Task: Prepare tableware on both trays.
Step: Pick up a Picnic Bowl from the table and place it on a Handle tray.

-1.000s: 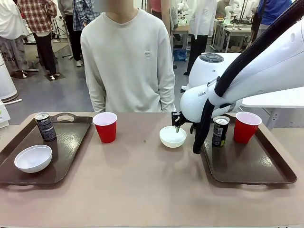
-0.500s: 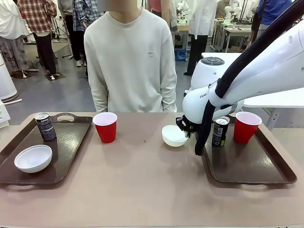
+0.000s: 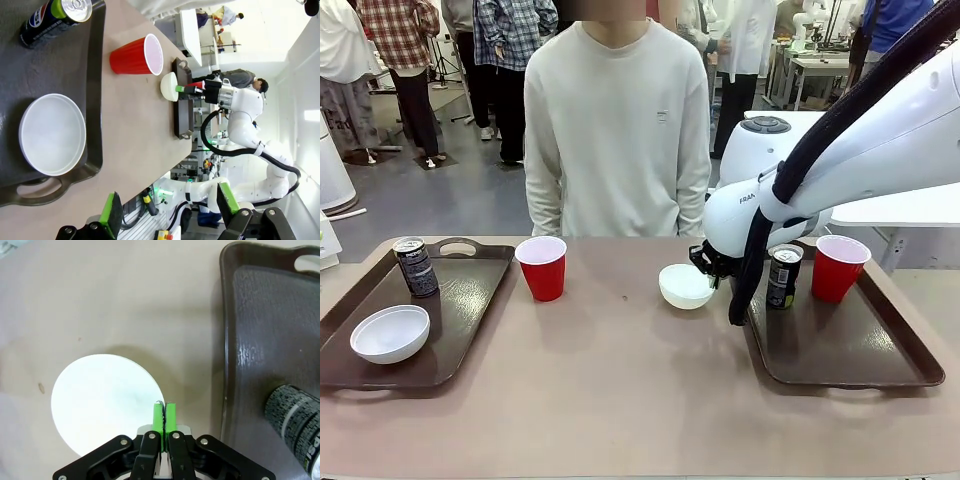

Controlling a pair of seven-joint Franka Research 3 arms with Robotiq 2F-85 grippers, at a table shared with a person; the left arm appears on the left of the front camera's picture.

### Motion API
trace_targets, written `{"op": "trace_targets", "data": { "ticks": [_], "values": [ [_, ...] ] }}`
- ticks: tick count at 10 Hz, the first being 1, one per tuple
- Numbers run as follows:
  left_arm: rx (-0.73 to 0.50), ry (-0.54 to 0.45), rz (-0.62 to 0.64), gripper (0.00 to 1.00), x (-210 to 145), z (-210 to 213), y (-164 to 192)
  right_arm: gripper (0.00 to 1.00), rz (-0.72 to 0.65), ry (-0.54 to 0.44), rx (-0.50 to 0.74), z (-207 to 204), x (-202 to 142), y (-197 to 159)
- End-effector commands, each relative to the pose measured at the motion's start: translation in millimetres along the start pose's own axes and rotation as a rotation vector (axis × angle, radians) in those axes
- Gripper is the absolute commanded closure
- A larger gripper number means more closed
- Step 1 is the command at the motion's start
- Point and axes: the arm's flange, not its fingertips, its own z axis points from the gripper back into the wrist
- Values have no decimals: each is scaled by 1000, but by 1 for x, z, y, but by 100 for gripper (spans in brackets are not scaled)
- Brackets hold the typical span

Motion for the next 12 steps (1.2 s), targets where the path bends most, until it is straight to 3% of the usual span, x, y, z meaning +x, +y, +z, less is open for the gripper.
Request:
{"op": "trace_targets", "data": {
  "ticks": [1, 3, 6, 9, 12],
  "values": [
    [-19, -8, -5, 0, -1, 1, -1, 100, -38, 12, -2, 11, -6, -1],
    [-19, -8, -5, 0, -1, 1, -1, 100, 35, 119, 14, 65, -46, 13],
    [-19, -8, -5, 0, -1, 1, -1, 100, 186, 125, 1, 153, -123, 14],
    [-19, -8, -5, 0, -1, 1, -1, 100, 197, 85, -101, 172, -157, -46],
    [-19, -8, -5, 0, -1, 1, -1, 100, 284, 17, -113, 172, -159, -122]
  ]
}}
